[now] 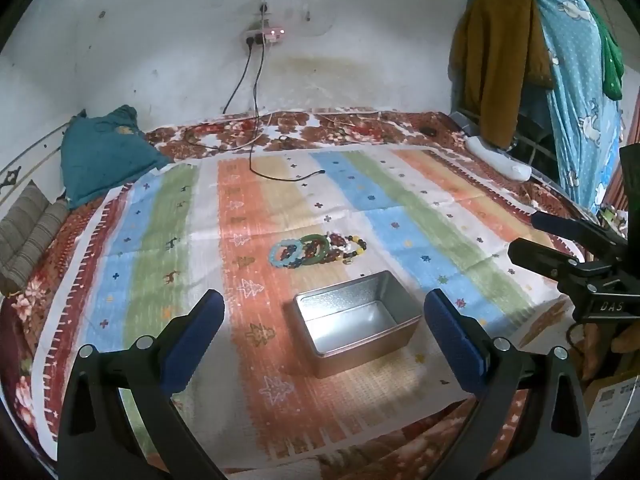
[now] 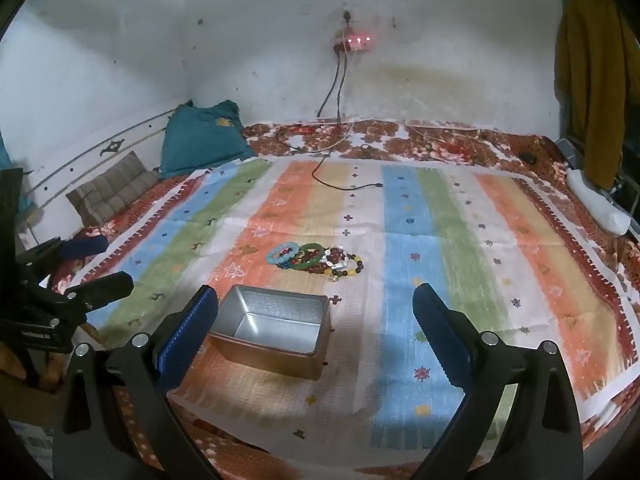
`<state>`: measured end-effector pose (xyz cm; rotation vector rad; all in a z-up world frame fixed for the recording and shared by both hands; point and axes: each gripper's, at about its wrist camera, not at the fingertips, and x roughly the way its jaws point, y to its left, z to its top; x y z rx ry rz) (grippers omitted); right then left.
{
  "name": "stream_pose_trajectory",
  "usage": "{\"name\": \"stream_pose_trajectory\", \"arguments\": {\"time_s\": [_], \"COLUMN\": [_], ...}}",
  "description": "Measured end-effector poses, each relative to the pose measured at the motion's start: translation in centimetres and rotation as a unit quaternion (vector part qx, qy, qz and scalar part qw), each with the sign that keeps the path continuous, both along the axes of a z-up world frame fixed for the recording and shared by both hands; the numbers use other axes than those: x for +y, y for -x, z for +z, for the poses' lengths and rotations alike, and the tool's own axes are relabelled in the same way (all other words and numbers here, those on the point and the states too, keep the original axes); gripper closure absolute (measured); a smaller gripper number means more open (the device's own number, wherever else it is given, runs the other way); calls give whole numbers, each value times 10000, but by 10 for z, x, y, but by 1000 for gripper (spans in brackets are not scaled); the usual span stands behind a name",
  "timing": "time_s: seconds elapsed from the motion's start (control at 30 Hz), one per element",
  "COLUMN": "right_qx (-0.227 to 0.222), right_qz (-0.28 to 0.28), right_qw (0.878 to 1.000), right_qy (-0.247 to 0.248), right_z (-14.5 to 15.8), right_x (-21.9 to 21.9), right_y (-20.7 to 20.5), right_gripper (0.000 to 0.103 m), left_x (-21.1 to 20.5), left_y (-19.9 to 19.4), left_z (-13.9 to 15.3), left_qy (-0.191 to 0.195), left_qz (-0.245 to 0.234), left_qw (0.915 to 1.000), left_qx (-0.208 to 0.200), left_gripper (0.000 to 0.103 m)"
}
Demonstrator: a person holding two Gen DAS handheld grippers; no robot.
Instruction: Organize jewelry
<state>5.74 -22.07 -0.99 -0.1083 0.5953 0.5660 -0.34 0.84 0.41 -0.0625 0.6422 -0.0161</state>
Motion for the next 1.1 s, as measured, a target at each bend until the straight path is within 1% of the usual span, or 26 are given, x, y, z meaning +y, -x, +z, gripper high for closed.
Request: {"name": "stream_pose_trajectory", "arguments": {"time_s": [0.23, 0.43, 0.47, 0.77, 1.1], "right_qx": [-11, -28, -34, -173, -180], "right_qz": [-90, -88, -96, -159, -217], "right_qw": [10000, 10000, 9999, 9997, 9996], "right_qy": [25, 12, 7, -15, 28], "right_z": [1, 1, 2, 5, 5], "right_x": [1, 1, 1, -2, -2], "right_y": [-1, -1, -1, 1, 0], "right_gripper": [4, 4, 4, 4, 4], "left_x": [1, -7, 3, 2, 2], "left_y": [-4, -8, 0, 0, 0], "left_z": [0, -1, -2, -2, -3], "left_qy": [61, -7, 70, 52, 12], "left_qz": [11, 13, 51, 41, 79], "left_qw": [10000, 10000, 9999, 10000, 9999], "left_qx": [49, 88, 59, 56, 65], "left_gripper": [6, 6, 6, 6, 6]}}
